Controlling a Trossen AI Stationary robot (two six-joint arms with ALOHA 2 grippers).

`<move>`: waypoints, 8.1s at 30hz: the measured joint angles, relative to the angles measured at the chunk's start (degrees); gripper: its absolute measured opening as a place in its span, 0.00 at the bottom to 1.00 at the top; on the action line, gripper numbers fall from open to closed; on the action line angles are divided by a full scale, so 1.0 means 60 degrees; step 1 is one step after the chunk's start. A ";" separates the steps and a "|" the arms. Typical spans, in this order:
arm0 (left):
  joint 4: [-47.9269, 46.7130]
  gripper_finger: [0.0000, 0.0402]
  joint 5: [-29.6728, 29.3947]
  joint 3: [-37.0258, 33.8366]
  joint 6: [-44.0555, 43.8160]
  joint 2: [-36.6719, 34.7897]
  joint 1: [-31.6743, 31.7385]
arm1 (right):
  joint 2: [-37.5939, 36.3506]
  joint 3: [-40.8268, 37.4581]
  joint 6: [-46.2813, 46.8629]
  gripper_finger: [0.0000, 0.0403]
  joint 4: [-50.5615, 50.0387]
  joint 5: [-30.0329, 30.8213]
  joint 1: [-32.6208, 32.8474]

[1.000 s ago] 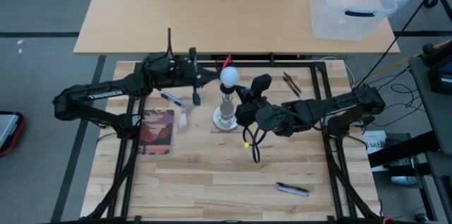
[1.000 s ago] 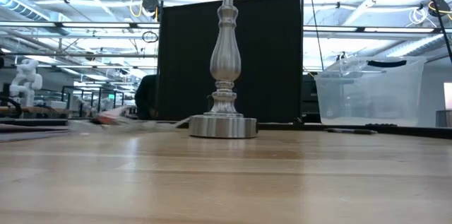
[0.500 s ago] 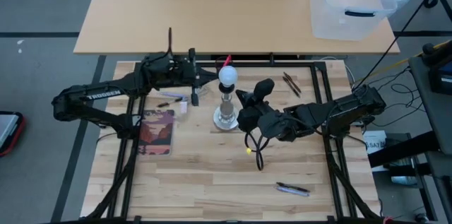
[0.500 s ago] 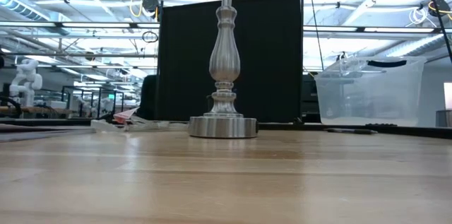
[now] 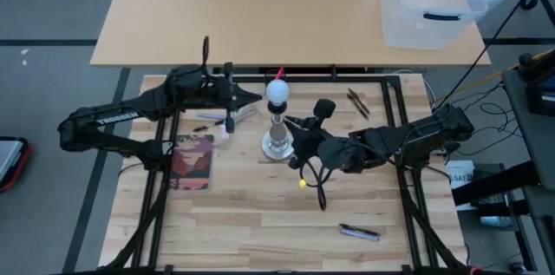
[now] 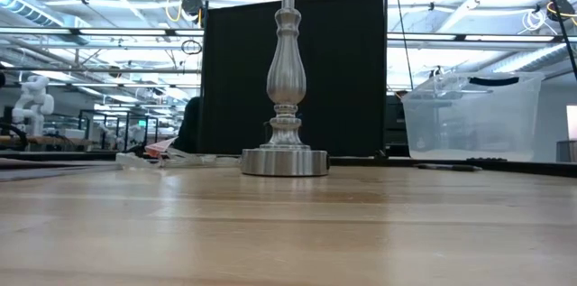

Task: Screw lightbulb
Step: Insert the lightbulb into the desk lamp

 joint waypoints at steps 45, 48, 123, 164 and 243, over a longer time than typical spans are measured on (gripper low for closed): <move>0.1821 0.00 0.0608 -0.2244 -0.0526 -0.0385 0.0368 | -0.0121 0.1100 0.1426 0.83 0.1435 -0.3710 -0.2184; 0.1799 0.00 0.0608 -0.2240 -0.0489 -0.0706 0.0365 | -0.0189 0.1102 0.0556 0.83 0.1964 -0.3968 -0.1860; 0.0735 0.00 0.0390 0.0707 -0.0068 0.0765 -0.0280 | -0.0288 0.0954 -0.2382 0.00 -0.1684 -0.1262 -0.1610; 0.0377 0.00 0.0320 0.0696 -0.0057 0.0758 -0.0290 | 0.0004 0.0969 -0.2851 0.00 -0.1428 -0.1281 -0.1841; 0.0438 0.00 -0.0632 0.0696 -0.0081 0.0689 0.0002 | 0.0051 0.0958 -0.2810 0.00 -0.1494 -0.1488 -0.1500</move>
